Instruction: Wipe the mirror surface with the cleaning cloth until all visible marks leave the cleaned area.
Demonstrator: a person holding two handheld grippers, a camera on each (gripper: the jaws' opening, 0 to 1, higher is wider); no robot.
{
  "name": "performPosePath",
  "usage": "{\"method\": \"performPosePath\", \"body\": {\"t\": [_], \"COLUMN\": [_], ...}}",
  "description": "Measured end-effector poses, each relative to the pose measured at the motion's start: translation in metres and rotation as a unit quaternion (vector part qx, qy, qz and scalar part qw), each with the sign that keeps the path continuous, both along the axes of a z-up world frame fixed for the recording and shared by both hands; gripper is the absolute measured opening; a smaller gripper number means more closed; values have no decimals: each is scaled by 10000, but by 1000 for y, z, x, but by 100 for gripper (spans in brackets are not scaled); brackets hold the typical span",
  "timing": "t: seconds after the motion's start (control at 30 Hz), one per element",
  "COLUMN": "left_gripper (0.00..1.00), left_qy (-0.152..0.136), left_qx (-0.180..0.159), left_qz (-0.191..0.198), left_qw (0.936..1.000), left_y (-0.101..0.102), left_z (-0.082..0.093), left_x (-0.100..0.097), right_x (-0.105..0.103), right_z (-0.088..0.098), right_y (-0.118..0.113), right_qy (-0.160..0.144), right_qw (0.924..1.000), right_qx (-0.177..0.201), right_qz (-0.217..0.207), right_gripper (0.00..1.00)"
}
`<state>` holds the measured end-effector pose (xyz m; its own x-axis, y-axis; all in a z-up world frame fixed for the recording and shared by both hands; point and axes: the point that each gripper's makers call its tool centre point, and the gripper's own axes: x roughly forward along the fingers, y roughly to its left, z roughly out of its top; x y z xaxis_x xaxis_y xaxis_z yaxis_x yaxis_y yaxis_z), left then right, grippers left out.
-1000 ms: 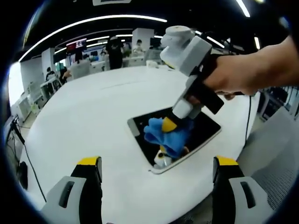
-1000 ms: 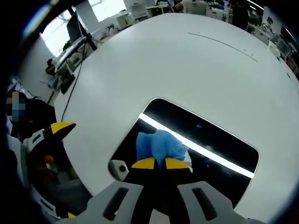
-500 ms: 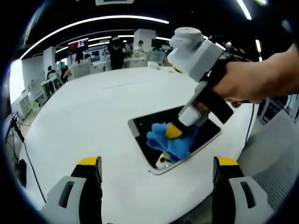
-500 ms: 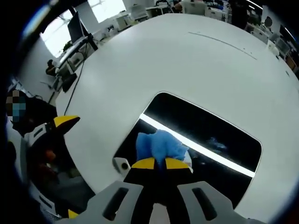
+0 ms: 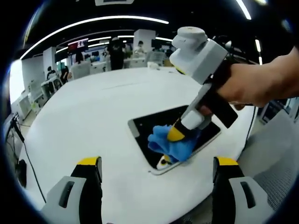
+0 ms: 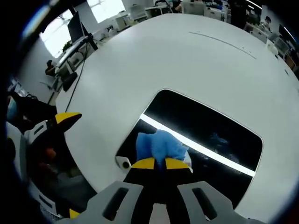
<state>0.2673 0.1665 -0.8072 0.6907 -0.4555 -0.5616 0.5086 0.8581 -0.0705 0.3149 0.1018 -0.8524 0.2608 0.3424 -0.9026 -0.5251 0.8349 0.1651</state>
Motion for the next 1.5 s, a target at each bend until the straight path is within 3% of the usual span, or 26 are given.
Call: {"method": "performPosePath", "body": {"t": [1.5], "left_gripper": [99], "left_qy": [13], "left_qx": [44], "left_qz": [-13], "left_qw": [10000], "left_y": [0], "left_z": [-1], "left_x": [0], "right_x": [-30], "right_z": [0], "right_y": [5], "right_qy": [69], "right_qw": [9999], "right_qx": [89], "right_qz": [126], "right_gripper": [0]}}
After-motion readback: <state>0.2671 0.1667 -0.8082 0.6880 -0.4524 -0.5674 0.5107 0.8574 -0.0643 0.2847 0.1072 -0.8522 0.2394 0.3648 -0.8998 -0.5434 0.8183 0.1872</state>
